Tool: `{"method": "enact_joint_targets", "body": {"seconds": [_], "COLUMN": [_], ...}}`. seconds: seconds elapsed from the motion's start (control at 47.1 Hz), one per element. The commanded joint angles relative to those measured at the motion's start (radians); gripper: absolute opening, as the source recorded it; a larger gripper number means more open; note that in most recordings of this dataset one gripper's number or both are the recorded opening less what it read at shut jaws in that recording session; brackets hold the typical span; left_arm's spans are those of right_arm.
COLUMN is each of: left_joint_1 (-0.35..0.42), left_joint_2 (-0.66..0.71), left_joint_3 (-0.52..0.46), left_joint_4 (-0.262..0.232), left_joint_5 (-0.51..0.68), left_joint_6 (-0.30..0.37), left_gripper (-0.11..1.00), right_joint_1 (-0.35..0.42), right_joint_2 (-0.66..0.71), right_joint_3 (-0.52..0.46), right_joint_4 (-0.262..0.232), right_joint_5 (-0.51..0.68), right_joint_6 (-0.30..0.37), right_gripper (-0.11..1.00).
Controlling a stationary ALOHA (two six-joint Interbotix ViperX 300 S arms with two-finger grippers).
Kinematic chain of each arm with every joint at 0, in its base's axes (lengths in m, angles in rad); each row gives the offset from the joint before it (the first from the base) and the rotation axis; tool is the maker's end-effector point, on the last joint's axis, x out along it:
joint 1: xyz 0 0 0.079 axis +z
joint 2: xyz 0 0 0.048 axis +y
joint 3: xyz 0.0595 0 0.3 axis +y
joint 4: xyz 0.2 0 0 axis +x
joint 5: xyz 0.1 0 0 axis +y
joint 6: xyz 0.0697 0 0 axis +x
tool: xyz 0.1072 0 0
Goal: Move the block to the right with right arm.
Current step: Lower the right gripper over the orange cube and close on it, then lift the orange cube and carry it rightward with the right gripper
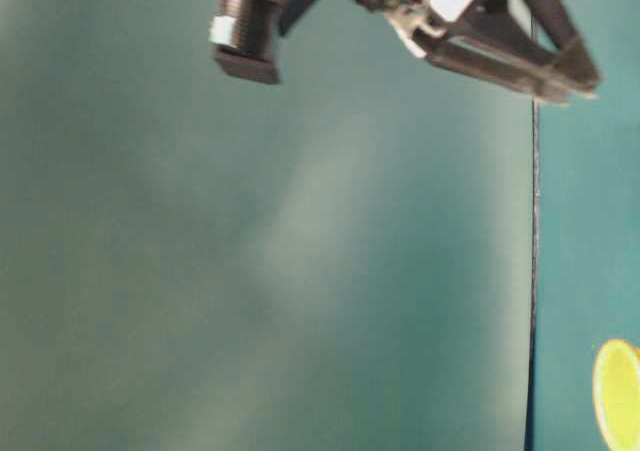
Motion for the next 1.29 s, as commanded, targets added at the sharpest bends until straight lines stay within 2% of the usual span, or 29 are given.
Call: {"method": "enact_joint_targets", "body": {"seconds": [0.0,1.019,1.273], "left_joint_1": [0.002,0.002,0.002], "left_joint_2": [0.003,-0.002,-0.002], "left_joint_3": [-0.028,-0.040,-0.040], "left_joint_4": [0.005,0.003,0.003], "left_joint_5": [-0.005,0.021,0.021], "left_joint_6": [0.000,0.000,0.000], "left_gripper": [0.00,0.00,0.00], "right_joint_1": [0.008,0.034,0.028], "right_joint_2": [0.005,0.193,0.206], "right_joint_3": [-0.025,-0.051,-0.060], "right_joint_4": [0.000,0.006,0.011], "right_joint_5": [-0.018,-0.110,-0.100], "right_joint_6": [0.003,0.012,0.012], "right_gripper": [0.57,0.57,0.52]}}
